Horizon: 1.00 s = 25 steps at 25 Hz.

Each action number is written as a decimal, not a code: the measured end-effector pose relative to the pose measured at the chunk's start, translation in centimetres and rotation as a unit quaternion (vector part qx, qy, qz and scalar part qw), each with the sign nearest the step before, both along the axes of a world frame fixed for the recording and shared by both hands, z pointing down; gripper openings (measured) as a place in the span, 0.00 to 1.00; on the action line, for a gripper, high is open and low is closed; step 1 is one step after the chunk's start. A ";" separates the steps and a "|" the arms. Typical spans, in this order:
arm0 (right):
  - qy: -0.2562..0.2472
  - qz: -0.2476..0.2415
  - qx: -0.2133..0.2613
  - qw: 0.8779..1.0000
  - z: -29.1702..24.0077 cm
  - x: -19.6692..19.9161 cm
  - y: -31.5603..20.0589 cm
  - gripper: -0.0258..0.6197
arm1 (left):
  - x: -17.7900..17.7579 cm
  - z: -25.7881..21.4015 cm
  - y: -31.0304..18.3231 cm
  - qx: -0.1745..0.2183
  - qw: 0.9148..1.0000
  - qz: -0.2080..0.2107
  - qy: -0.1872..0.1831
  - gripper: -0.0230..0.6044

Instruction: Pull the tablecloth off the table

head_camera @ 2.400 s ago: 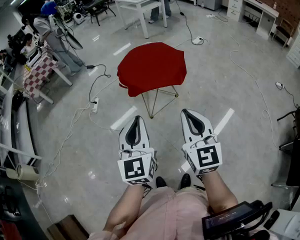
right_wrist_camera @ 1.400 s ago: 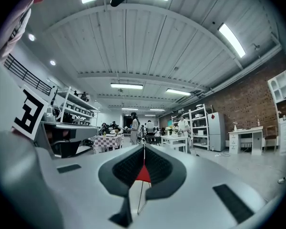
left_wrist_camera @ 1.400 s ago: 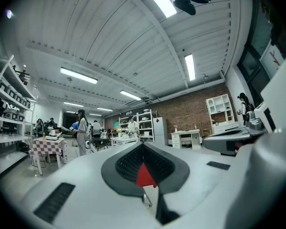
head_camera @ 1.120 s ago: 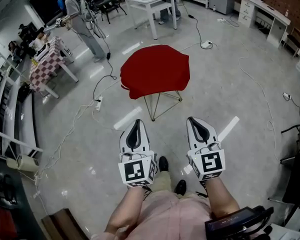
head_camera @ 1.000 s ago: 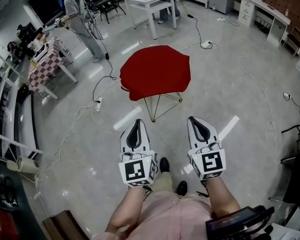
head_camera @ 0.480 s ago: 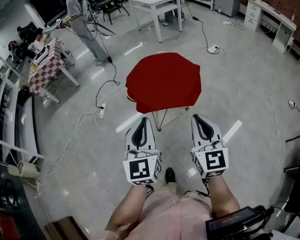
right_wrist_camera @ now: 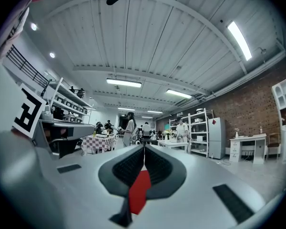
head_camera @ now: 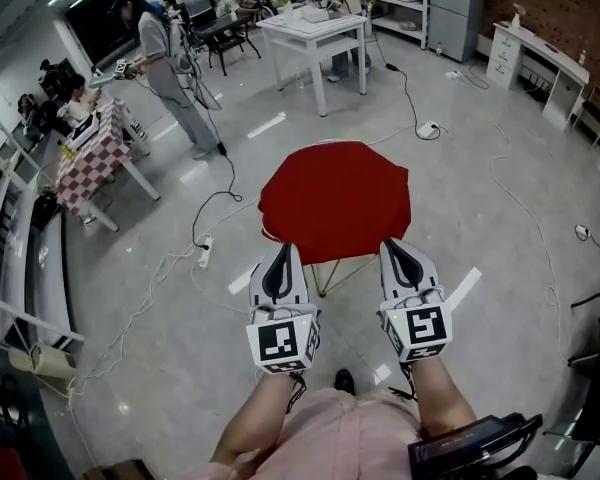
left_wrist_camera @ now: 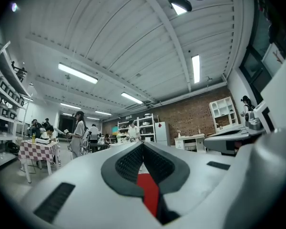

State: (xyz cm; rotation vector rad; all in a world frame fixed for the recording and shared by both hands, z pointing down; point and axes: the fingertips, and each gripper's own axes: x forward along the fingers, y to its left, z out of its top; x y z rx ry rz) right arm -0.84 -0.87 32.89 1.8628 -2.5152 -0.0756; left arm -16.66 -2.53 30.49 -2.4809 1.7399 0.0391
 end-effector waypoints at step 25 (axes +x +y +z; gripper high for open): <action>-0.002 0.015 -0.034 0.999 3.0 1.9 -6.8 0.07 | 1.5 4.2 -7.6 -0.047 0.999 0.012 -0.001 0.08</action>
